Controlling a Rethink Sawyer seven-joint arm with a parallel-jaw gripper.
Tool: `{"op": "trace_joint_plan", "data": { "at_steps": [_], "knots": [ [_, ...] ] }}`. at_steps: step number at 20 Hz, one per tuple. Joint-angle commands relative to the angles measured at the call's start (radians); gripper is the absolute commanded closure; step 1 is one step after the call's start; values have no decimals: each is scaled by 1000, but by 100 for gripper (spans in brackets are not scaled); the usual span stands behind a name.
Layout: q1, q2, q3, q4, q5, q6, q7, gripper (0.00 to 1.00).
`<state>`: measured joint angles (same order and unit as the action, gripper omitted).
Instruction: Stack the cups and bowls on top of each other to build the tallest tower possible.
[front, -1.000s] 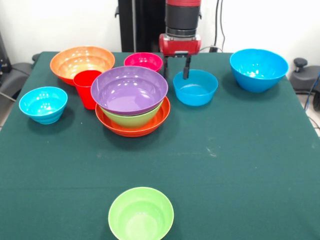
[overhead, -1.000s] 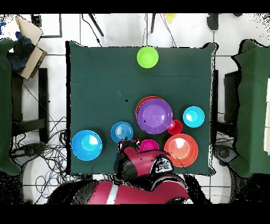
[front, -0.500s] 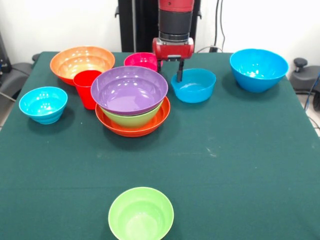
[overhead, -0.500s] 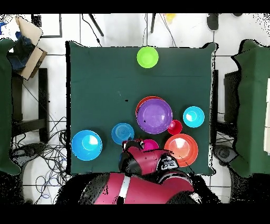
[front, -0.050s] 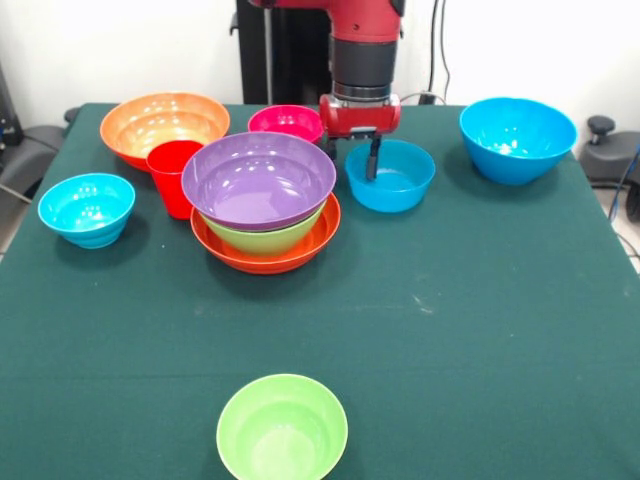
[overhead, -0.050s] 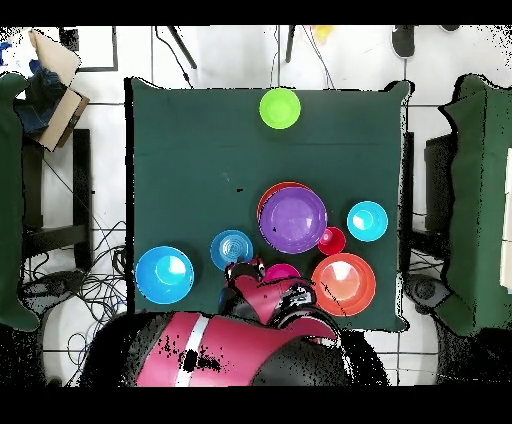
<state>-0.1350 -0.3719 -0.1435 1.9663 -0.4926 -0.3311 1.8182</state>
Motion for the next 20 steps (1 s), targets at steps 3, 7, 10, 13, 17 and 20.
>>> {"op": "trace_joint_plan", "data": {
  "at_steps": [3, 7, 10, 13, 17, 20],
  "knots": [
    [21, 51, 60, -115, 23, -13, 112, 100],
    [5, 35, 75, -112, 18, 6, 116, 100],
    [15, 24, 64, -106, 19, 10, 119, 100],
    [6, -12, 82, -85, 6, 49, 116, 100],
    [-27, -139, 126, -12, -12, 160, 103, 100],
    [-82, -285, 197, 76, -12, 281, 81, 100]
  ]
}}
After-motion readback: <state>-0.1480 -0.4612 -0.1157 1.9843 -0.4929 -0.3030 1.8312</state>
